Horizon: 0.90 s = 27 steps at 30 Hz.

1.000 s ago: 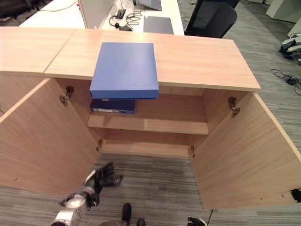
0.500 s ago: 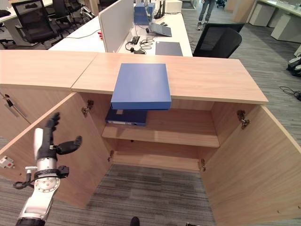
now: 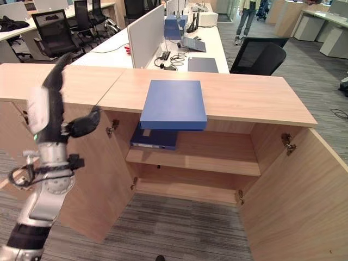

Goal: Put the empty folder in the office cabinet

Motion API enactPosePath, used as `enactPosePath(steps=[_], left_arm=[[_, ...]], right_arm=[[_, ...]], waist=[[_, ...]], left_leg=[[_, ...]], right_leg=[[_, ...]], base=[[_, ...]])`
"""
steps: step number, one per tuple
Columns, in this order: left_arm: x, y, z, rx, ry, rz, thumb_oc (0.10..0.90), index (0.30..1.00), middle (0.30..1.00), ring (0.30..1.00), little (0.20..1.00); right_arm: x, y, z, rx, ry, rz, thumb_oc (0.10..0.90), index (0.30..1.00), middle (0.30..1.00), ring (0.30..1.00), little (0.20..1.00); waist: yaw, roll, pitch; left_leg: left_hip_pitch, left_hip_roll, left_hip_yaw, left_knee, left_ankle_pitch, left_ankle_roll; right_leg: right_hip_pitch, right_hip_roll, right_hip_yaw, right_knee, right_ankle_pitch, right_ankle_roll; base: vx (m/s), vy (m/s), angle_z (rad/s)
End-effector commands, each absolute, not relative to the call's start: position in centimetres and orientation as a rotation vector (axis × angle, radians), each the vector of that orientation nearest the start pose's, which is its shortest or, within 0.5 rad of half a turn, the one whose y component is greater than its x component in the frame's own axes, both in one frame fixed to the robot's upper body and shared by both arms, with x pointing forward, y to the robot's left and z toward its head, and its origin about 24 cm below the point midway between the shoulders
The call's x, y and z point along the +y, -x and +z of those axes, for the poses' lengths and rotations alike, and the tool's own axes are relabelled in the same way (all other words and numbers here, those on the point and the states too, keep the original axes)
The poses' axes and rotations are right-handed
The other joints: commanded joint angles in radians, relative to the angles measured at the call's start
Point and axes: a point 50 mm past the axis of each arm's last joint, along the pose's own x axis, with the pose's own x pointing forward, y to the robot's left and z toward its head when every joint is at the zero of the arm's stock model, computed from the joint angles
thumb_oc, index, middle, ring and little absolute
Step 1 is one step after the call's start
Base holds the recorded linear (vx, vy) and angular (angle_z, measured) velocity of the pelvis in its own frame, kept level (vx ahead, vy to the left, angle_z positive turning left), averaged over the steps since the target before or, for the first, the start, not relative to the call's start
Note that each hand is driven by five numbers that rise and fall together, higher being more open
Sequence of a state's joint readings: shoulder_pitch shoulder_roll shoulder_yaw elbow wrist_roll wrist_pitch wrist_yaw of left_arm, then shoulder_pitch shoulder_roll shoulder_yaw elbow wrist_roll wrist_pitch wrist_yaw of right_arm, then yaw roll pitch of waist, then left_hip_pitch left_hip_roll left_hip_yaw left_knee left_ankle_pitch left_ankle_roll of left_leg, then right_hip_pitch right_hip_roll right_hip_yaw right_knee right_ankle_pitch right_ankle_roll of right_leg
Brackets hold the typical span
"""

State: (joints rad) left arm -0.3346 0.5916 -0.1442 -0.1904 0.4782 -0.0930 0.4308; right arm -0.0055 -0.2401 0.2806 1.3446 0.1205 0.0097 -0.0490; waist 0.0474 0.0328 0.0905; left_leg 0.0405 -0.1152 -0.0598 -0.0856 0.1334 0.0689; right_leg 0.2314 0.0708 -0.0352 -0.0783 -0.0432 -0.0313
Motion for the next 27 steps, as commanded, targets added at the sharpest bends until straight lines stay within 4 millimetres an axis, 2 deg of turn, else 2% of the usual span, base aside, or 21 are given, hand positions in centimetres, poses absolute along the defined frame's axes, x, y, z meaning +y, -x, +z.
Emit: enactPosePath(steps=[1,2,3,5,9,11,21,27], left_arm=[[15.5,-26.8,24.9,-1.121,-0.909,0.168,0.800,0.900,0.900,0.900,0.900],[14.3,-26.7,25.0,-1.146,-0.915,0.092,0.800,0.900,0.900,0.900,0.900],[14.3,-26.7,25.0,-1.147,-0.915,0.091,0.800,0.900,0.900,0.900,0.900],[12.9,-27.2,24.5,-1.133,-0.923,-0.020,0.800,0.900,0.900,0.900,0.900],[11.9,-28.1,23.4,-1.060,-0.914,-0.121,0.800,0.900,0.900,0.900,0.900],[11.8,-29.5,22.4,-0.967,-0.923,-0.161,0.800,0.900,0.900,0.900,0.900],[13.6,-33.3,19.9,-0.750,-1.095,-0.075,0.800,0.900,0.900,0.900,0.900],[14.2,-34.7,19.3,-0.711,-1.234,-0.005,0.800,0.900,0.900,0.900,0.900]], right_arm=[[-22.3,-6.6,-17.0,1.363,0.329,0.030,0.800,0.900,0.900,0.900,0.900],[-22.3,-6.6,-17.0,1.364,0.329,0.039,0.800,0.900,0.900,0.900,0.900],[-22.3,-6.6,-17.0,1.364,0.328,0.039,0.800,0.900,0.900,0.900,0.900],[-22.4,-6.7,-17.0,1.360,0.326,0.040,0.800,0.900,0.900,0.900,0.900],[-22.8,-6.8,-16.9,1.360,0.320,0.024,0.800,0.900,0.900,0.900,0.900],[-23.2,-6.7,-16.8,1.363,0.308,0.007,0.800,0.900,0.900,0.900,0.900],[-24.0,-5.3,-16.9,1.416,0.304,-0.023,0.800,0.900,0.900,0.900,0.900],[-24.1,-5.1,-16.9,1.421,0.299,-0.040,0.800,0.900,0.900,0.900,0.900]], waist=[[-0.026,-0.032,-0.051],[-0.033,-0.031,-0.054],[-0.032,-0.032,-0.054],[-0.040,-0.030,-0.056],[-0.047,-0.029,-0.059],[-0.054,-0.029,-0.061],[-0.075,-0.032,-0.065],[-0.085,-0.032,-0.066]], left_leg=[[0.070,-0.010,-0.018,-0.002,-0.144,-0.023],[0.072,-0.010,-0.016,-0.002,-0.147,-0.022],[0.072,-0.010,-0.015,-0.002,-0.147,-0.022],[0.075,-0.010,-0.008,-0.002,-0.150,-0.021],[0.079,-0.009,-0.004,-0.002,-0.152,-0.020],[0.083,-0.006,0.002,-0.002,-0.153,-0.021],[0.093,0.002,0.025,-0.002,-0.158,-0.024],[0.097,0.007,0.036,-0.002,-0.161,-0.025]], right_leg=[[-0.043,-0.069,0.032,0.004,0.052,0.094],[-0.045,-0.070,0.033,0.005,0.054,0.096],[-0.045,-0.070,0.033,0.005,0.054,0.096],[-0.046,-0.069,0.037,0.006,0.055,0.097],[-0.046,-0.068,0.040,0.010,0.053,0.098],[-0.046,-0.068,0.043,0.016,0.052,0.099],[-0.042,-0.063,0.049,0.016,0.048,0.099],[-0.045,-0.061,0.056,0.018,0.046,0.097]], base=[[0.00,0.000,0.00],[0.00,0.000,0.00],[0.00,0.000,0.00],[-0.02,0.008,-0.07],[-0.01,0.001,-0.03],[0.00,0.000,0.00],[0.00,-0.011,-0.05],[0.00,-0.009,-0.06]])
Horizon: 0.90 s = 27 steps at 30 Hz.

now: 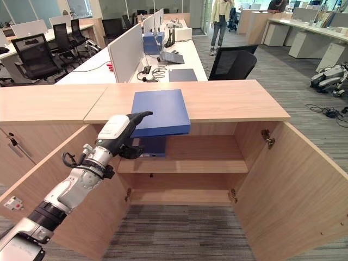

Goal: Put the empty folder in the office cabinet

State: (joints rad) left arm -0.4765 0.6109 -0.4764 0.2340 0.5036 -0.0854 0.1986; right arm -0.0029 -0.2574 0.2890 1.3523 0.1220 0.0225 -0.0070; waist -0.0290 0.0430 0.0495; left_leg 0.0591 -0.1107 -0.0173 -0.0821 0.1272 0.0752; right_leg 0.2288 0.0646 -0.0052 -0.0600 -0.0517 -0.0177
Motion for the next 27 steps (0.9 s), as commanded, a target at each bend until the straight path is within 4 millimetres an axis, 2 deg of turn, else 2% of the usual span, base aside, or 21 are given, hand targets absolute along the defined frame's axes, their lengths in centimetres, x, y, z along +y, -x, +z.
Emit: enactPosePath(steps=[1,7,9,10,18,27], left_arm=[[14.2,-35.0,19.3,-0.714,-1.271,0.006,0.800,0.900,0.900,0.900,0.900],[14.2,-36.0,19.6,-0.727,-1.440,0.058,0.800,0.900,0.900,0.900,0.900],[14.1,-36.0,19.6,-0.728,-1.441,0.057,0.800,0.900,0.900,0.900,0.900],[14.3,-36.5,19.5,-0.725,-1.511,0.086,0.800,0.900,0.900,0.900,0.900],[14.8,-37.5,19.6,-0.715,-1.615,0.178,0.800,0.900,0.900,0.900,0.900],[15.2,-38.4,19.2,-0.655,-1.655,0.208,0.800,0.900,0.900,0.900,0.900]], right_arm=[[-24.1,-5.1,-16.9,1.418,0.291,-0.053,0.800,0.900,0.900,0.900,0.900],[-24.2,-5.2,-16.8,1.409,0.271,-0.085,0.800,0.900,0.900,0.900,0.900],[-24.2,-5.2,-16.8,1.409,0.271,-0.085,0.800,0.900,0.900,0.900,0.900],[-24.2,-5.1,-16.8,1.413,0.280,-0.085,0.800,0.900,0.900,0.900,0.900],[-24.4,-5.0,-16.8,1.416,0.311,-0.089,0.800,0.900,0.900,0.900,0.900],[-24.5,-5.0,-16.8,1.417,0.326,-0.090,0.800,0.900,0.900,0.900,0.900]], waist=[[-0.010,-0.042,-0.024],[-0.019,-0.039,-0.025],[-0.018,-0.040,-0.024],[-0.022,-0.039,-0.025],[-0.027,-0.038,-0.026],[-0.031,-0.039,-0.031]], left_leg=[[0.079,0.003,-0.004,-0.005,-0.156,-0.031],[0.081,0.006,0.011,-0.005,-0.161,-0.030],[0.081,0.006,0.011,-0.005,-0.161,-0.030],[0.081,0.007,0.014,-0.005,-0.162,-0.030],[0.084,0.008,0.018,-0.005,-0.166,-0.030],[0.088,0.007,0.021,-0.005,-0.168,-0.030]], right_leg=[[-0.042,-0.054,0.028,0.001,0.054,0.083],[-0.046,-0.051,0.040,0.003,0.055,0.084],[-0.046,-0.051,0.041,0.003,0.055,0.084],[-0.047,-0.049,0.042,0.004,0.054,0.084],[-0.048,-0.048,0.045,0.003,0.053,0.085],[-0.045,-0.047,0.044,0.000,0.052,0.084]], base=[[0.00,-0.006,-0.11],[0.00,-0.006,-0.09],[0.00,-0.007,-0.10],[0.00,-0.009,-0.13],[0.00,-0.006,-0.04],[0.00,0.000,0.00]])
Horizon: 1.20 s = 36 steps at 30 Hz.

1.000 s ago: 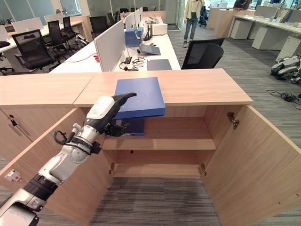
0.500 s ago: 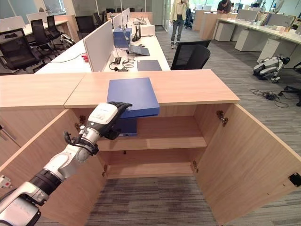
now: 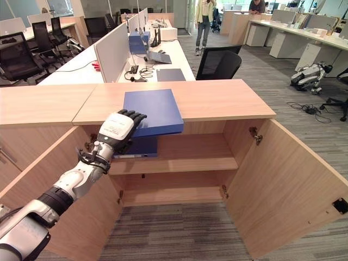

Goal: Put the empty folder in the office cabinet

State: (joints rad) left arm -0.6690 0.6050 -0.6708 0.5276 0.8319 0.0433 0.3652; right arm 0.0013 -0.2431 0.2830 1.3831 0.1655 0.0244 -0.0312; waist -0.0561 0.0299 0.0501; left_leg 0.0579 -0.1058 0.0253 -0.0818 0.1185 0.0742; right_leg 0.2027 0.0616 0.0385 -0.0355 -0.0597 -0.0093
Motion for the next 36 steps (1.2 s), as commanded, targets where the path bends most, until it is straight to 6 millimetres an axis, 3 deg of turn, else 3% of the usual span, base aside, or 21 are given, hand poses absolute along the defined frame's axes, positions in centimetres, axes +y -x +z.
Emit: enactPosePath(steps=[1,8,9,10,11,12,30,36], left_arm=[[15.2,-38.5,19.1,-0.645,-1.663,0.206,0.800,0.900,0.900,0.900,0.900],[15.8,-39.6,18.9,-0.556,-1.695,0.221,0.800,0.900,0.900,0.900,0.900],[15.6,-39.8,19.1,-0.554,-1.689,0.220,0.750,0.825,0.825,0.825,0.825],[15.5,-39.9,19.0,-0.545,-1.681,0.214,0.588,0.582,0.582,0.582,0.582],[15.5,-39.9,19.0,-0.543,-1.677,0.214,0.551,0.526,0.526,0.526,0.526],[15.7,-40.0,19.2,-0.539,-1.671,0.221,0.400,0.300,0.300,0.300,0.300],[15.2,-40.0,19.3,-0.560,-1.548,0.227,0.400,0.300,0.300,0.300,0.300],[14.1,-39.6,19.4,-0.605,-1.503,0.196,0.400,0.300,0.300,0.300,0.300]], right_arm=[[-24.5,-5.1,-16.8,1.417,0.327,-0.089,0.800,0.900,0.900,0.900,0.900],[-24.6,-5.3,-16.7,1.412,0.335,-0.093,0.800,0.900,0.900,0.900,0.900],[-24.7,-5.4,-16.7,1.410,0.333,-0.098,0.800,0.900,0.900,0.900,0.900],[-24.7,-5.5,-16.7,1.410,0.334,-0.097,0.800,0.900,0.900,0.900,0.900],[-24.7,-5.4,-16.7,1.411,0.333,-0.095,0.800,0.900,0.900,0.900,0.900],[-24.6,-5.4,-16.7,1.412,0.332,-0.090,0.800,0.900,0.900,0.900,0.900],[-25.0,-4.8,-16.7,1.435,0.347,-0.113,0.800,0.900,0.900,0.900,0.900],[-25.2,-4.5,-16.7,1.450,0.352,-0.117,0.800,0.900,0.900,0.900,0.900]], waist=[[-0.005,-0.026,-0.031],[-0.015,-0.025,-0.034],[-0.016,-0.025,-0.033],[-0.017,-0.024,-0.034],[-0.018,-0.024,-0.034],[-0.020,-0.023,-0.034],[-0.035,-0.017,-0.040],[-0.035,-0.017,-0.040]], left_leg=[[0.091,0.002,-0.022,-0.005,-0.161,-0.029],[0.100,0.002,-0.021,-0.005,-0.170,-0.029],[0.100,0.002,-0.021,-0.005,-0.170,-0.029],[0.100,0.002,-0.020,-0.005,-0.170,-0.029],[0.100,0.002,-0.019,-0.005,-0.170,-0.029],[0.100,0.002,-0.018,-0.005,-0.171,-0.030],[0.109,0.005,-0.001,-0.005,-0.177,-0.030],[0.113,0.004,-0.001,-0.005,-0.180,-0.031]], right_leg=[[-0.017,-0.044,0.000,-0.024,0.059,0.076],[-0.008,-0.044,0.000,-0.027,0.054,0.079],[-0.010,-0.044,0.001,-0.025,0.054,0.079],[-0.010,-0.044,0.001,-0.024,0.054,0.079],[-0.010,-0.044,0.002,-0.024,0.054,0.079],[-0.011,-0.044,0.002,-0.022,0.053,0.079],[-0.010,-0.046,0.011,-0.024,0.056,0.082],[-0.007,-0.046,0.008,-0.026,0.054,0.081]], base=[[0.00,0.000,0.00],[0.00,0.000,0.00],[0.00,0.000,0.00],[0.00,0.000,0.00],[0.00,0.000,0.00],[0.00,0.000,0.00],[0.00,0.003,-0.02],[0.00,0.000,0.00]])
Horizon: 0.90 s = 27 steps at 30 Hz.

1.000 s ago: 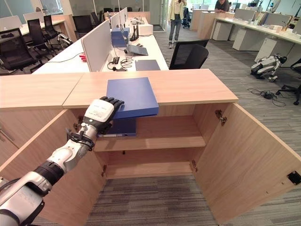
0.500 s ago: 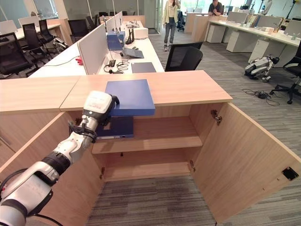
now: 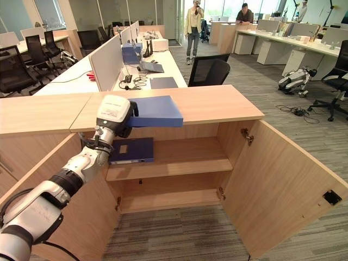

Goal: Put the empty folder in the office cabinet

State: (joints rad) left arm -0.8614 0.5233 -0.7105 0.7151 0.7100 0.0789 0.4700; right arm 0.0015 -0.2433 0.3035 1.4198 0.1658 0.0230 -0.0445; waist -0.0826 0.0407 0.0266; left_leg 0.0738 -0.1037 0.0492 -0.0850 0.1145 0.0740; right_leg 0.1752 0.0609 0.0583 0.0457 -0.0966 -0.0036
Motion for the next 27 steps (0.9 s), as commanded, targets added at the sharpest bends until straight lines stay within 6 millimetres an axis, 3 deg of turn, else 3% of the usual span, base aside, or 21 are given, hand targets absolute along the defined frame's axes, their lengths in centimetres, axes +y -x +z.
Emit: enactPosePath(steps=[1,4,7,8,10,11,13,14,15,16,17,24,27], left_arm=[[13.7,-39.5,19.7,-0.629,-1.490,0.190,0.400,0.300,0.300,0.300,0.300],[12.3,-38.8,20.3,-0.690,-1.413,0.147,0.400,0.300,0.300,0.300,0.300],[9.9,-36.6,21.8,-0.834,-1.260,0.020,0.400,0.300,0.300,0.300,0.300],[10.0,-36.5,21.8,-0.831,-1.260,0.020,0.400,0.300,0.300,0.300,0.300],[8.6,-34.0,22.3,-0.924,-1.143,-0.125,0.400,0.300,0.300,0.300,0.300],[8.2,-31.5,21.9,-0.946,-1.014,-0.292,0.400,0.300,0.300,0.300,0.300],[8.1,-29.2,21.6,-0.900,-0.785,-0.480,0.400,0.300,0.300,0.300,0.300],[8.8,-28.0,20.7,-0.744,-0.439,-0.671,0.400,0.300,0.300,0.300,0.300],[8.9,-28.0,20.7,-0.742,-0.438,-0.671,0.400,0.300,0.300,0.300,0.300],[9.6,-27.0,20.2,-0.654,-0.243,-0.785,0.400,0.300,0.300,0.300,0.300],[9.8,-26.7,19.6,-0.606,-0.186,-0.827,0.400,0.300,0.300,0.300,0.300],[12.9,-26.4,16.7,-0.427,-0.132,-0.754,0.400,0.300,0.300,0.300,0.300],[14.8,-26.2,14.6,-0.354,-0.147,-0.627,0.400,0.300,0.300,0.300,0.300]], right_arm=[[-25.2,-4.3,-16.7,1.455,0.353,-0.120,0.800,0.900,0.900,0.900,0.900],[-25.4,-4.3,-16.6,1.459,0.351,-0.134,0.800,0.900,0.900,0.900,0.900],[-25.5,-4.1,-16.6,1.462,0.327,-0.162,0.800,0.900,0.900,0.900,0.900],[-25.5,-4.1,-16.6,1.463,0.328,-0.161,0.800,0.900,0.900,0.900,0.900],[-25.7,-4.0,-16.6,1.468,0.309,-0.178,0.800,0.900,0.900,0.900,0.900],[-25.6,-3.8,-16.6,1.479,0.289,-0.183,0.800,0.900,0.900,0.900,0.900],[-25.6,-3.7,-16.6,1.488,0.272,-0.174,0.800,0.900,0.900,0.900,0.900],[-25.5,-3.8,-16.6,1.494,0.268,-0.141,0.800,0.900,0.900,0.900,0.900],[-25.5,-3.8,-16.6,1.494,0.269,-0.140,0.800,0.900,0.900,0.900,0.900],[-25.0,-4.1,-16.7,1.496,0.250,-0.099,0.800,0.900,0.900,0.900,0.900],[-24.8,-4.3,-16.8,1.492,0.239,-0.082,0.800,0.900,0.900,0.900,0.900],[-24.1,-5.8,-16.8,1.446,0.218,-0.039,0.800,0.900,0.900,0.900,0.900],[-23.8,-8.2,-16.4,1.343,0.188,-0.053,0.800,0.900,0.900,0.900,0.900]], waist=[[-0.008,-0.028,-0.016],[-0.005,-0.027,-0.015],[0.004,-0.028,-0.010],[0.003,-0.028,-0.011],[0.012,-0.027,-0.005],[0.022,-0.025,-0.001],[0.029,-0.022,0.002],[0.033,-0.018,0.007],[0.032,-0.018,0.007],[0.038,-0.016,0.012],[0.041,-0.016,0.016],[0.062,-0.019,0.027],[0.072,-0.024,0.030]], left_leg=[[0.097,0.002,-0.025,-0.002,-0.177,-0.030],[0.098,0.001,-0.031,-0.002,-0.177,-0.031],[0.089,0.001,-0.039,-0.002,-0.167,-0.031],[0.089,0.001,-0.039,-0.002,-0.168,-0.031],[0.087,0.000,-0.045,-0.002,-0.167,-0.030],[0.088,0.000,-0.048,-0.002,-0.167,-0.030],[0.089,0.001,-0.048,-0.002,-0.168,-0.031],[0.090,0.003,-0.048,-0.002,-0.168,-0.032],[0.090,0.003,-0.049,-0.002,-0.169,-0.032],[0.090,0.004,-0.050,-0.002,-0.169,-0.034],[0.094,0.004,-0.053,-0.002,-0.176,-0.035],[0.096,0.006,-0.062,-0.002,-0.176,-0.038],[0.093,0.007,-0.065,-0.002,-0.173,-0.039]], right_leg=[[0.023,-0.045,-0.014,-0.108,0.091,0.076],[0.025,-0.047,-0.019,-0.112,0.091,0.075],[0.018,-0.048,-0.025,-0.112,0.098,0.072],[0.018,-0.048,-0.025,-0.113,0.098,0.072],[0.018,-0.049,-0.030,-0.113,0.099,0.071],[0.019,-0.051,-0.034,-0.114,0.100,0.070],[0.021,-0.053,-0.039,-0.117,0.102,0.070],[0.021,-0.053,-0.044,-0.118,0.103,0.071],[0.021,-0.053,-0.044,-0.118,0.102,0.071],[0.022,-0.053,-0.046,-0.118,0.102,0.071],[0.029,-0.054,-0.047,-0.119,0.097,0.072],[0.031,-0.052,-0.052,-0.123,0.097,0.070],[0.031,-0.050,-0.055,-0.124,0.096,0.067]], base=[[0.00,0.000,0.00],[0.00,0.000,0.00],[0.00,0.000,0.00],[0.01,-0.002,0.03],[0.02,0.004,0.07],[0.03,0.010,0.06],[0.02,0.001,0.09],[0.01,-0.007,0.15],[0.00,-0.014,0.13],[0.02,-0.015,0.08],[0.00,0.000,0.00],[0.00,-0.003,0.01],[0.00,-0.015,0.02]])
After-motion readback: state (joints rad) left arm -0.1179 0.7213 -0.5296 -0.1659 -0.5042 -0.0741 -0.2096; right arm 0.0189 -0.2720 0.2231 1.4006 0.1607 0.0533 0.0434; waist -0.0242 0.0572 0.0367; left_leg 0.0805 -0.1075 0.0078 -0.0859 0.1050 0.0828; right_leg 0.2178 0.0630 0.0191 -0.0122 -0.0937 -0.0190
